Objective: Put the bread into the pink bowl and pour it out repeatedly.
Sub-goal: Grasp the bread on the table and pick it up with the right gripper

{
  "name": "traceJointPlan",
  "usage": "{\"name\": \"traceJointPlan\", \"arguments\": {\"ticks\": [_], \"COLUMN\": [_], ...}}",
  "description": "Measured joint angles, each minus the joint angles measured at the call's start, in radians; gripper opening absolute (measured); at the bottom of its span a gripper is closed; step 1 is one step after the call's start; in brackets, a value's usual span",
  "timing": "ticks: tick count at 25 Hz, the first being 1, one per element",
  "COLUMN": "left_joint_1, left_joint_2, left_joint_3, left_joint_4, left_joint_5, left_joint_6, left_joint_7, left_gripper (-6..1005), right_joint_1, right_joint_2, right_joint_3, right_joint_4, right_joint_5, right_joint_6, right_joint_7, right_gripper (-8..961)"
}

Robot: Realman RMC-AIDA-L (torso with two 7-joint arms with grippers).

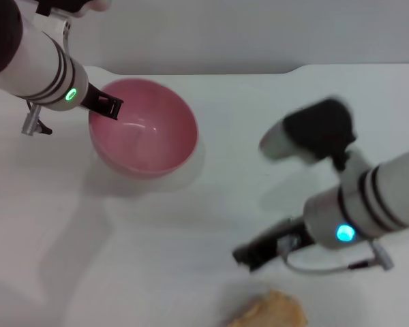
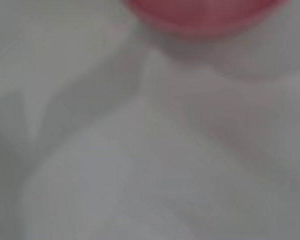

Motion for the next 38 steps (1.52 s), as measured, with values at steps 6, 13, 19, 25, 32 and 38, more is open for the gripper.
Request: {"name": "traceJointPlan", "arguments": {"ticks": [6, 13, 19, 25, 32, 38], "left_joint_1": [-0.006, -0.031, -0.048, -0.051, -0.062, -0.063], "left_joint_2": [0.000, 0.000, -0.001, -0.002, -0.005, -0.004], "left_joint_3": [-0.016, -0.026, -0.035, -0.038, -0.042, -0.042], "left_joint_4": [-0.001, -0.036, -0.056, -0.063, -0.094, -0.094], "left_joint_5": [0.001, 0.001, 0.001, 0.001, -0.003, -0.002], "left_joint_6": [0.001, 0.004, 0.007, 0.010, 0.024, 0.025], "left_joint_7": [0.008, 0.008, 0.008, 0.008, 0.007, 0.006], "left_gripper": [43, 43, 43, 43, 43, 43], "right_joint_1": [-0.036, -0.016, -0.024, -0.033, -0.036, -0.026], "right_joint_2": [-0.003, 0.000, 0.001, 0.001, -0.002, 0.001], "right_joint_3": [0.143, 0.124, 0.103, 0.104, 0.109, 0.088], "right_joint_4": [-0.122, -0.083, -0.086, -0.091, -0.097, -0.086], "right_joint_5": [0.044, 0.065, 0.061, 0.054, -0.006, -0.016], "right_joint_6": [0.077, 0.165, 0.229, 0.265, 0.277, 0.279], "right_joint_7": [-0.011, -0.011, -0.004, -0.003, -0.003, -0.008], "right_gripper": [73, 181, 282, 393, 399, 404]}}
